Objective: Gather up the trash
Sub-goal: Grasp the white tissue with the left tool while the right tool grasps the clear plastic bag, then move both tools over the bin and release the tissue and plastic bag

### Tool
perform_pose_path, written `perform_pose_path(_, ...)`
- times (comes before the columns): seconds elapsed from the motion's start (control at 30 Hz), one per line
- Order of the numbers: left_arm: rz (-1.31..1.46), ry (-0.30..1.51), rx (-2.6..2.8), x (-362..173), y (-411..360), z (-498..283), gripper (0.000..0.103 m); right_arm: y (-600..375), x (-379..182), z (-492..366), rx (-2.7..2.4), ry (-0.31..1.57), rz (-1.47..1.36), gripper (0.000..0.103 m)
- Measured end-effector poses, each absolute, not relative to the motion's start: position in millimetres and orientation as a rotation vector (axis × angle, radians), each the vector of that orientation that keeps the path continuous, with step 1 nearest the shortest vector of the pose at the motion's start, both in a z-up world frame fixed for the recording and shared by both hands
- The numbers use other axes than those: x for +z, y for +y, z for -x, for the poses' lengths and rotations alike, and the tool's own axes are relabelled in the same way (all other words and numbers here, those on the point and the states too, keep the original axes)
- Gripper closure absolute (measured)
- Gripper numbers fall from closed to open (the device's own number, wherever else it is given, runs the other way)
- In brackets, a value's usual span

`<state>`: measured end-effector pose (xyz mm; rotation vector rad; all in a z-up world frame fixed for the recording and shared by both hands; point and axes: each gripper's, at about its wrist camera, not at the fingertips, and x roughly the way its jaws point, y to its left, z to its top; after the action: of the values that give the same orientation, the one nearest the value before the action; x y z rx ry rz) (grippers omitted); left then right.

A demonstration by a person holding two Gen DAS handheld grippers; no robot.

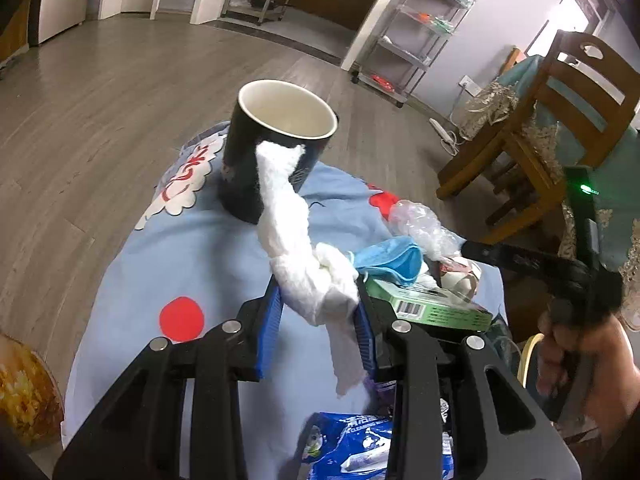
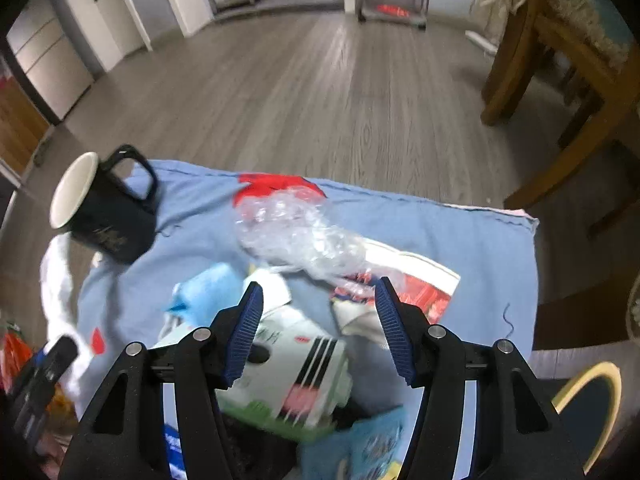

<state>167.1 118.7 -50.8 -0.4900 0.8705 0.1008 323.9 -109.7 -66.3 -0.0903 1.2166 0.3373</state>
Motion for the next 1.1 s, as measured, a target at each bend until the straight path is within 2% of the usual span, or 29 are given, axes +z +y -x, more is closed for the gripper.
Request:
perform_pose_path(0.33,0.446,0.872,0.079,-50.0,104.6,-175.0,0.070,-91.4,-102.6,-366.3,0.396,1.298,0.190,0.044)
perform_pose_path(0.4,0.439,0.871,0.080,-49.7,105.6,-174.6,0.070,-88.2,-111.0,-369.5,0.414,1.319,0.196,0.053)
perform_pose_path(0.47,0.434,0.870,0.084,-49.7,105.2,-175.3,0.070,-88.1,-115.9,-371.5,0.427,1.339,0.190,0.071)
perform_pose_path(0.5,0.434,0.870,0.086,-49.6,104.8,-175.7,0.070,-88.0,-116.0,-371.6,0.434,1.339,0.183,0.076)
perform_pose_path(0.6,0.424,0.869,0.085,-49.2,101.8,-176.3,0.070,-88.1,-108.7,-369.6,0.460,1.312,0.167,0.083)
perform_pose_path(1.1,0.293,0.801,-0.003,-24.7,65.7,-178.4,0.070,-167.7,-16.1,-312.5,0.470,1.077,-0.088,0.084)
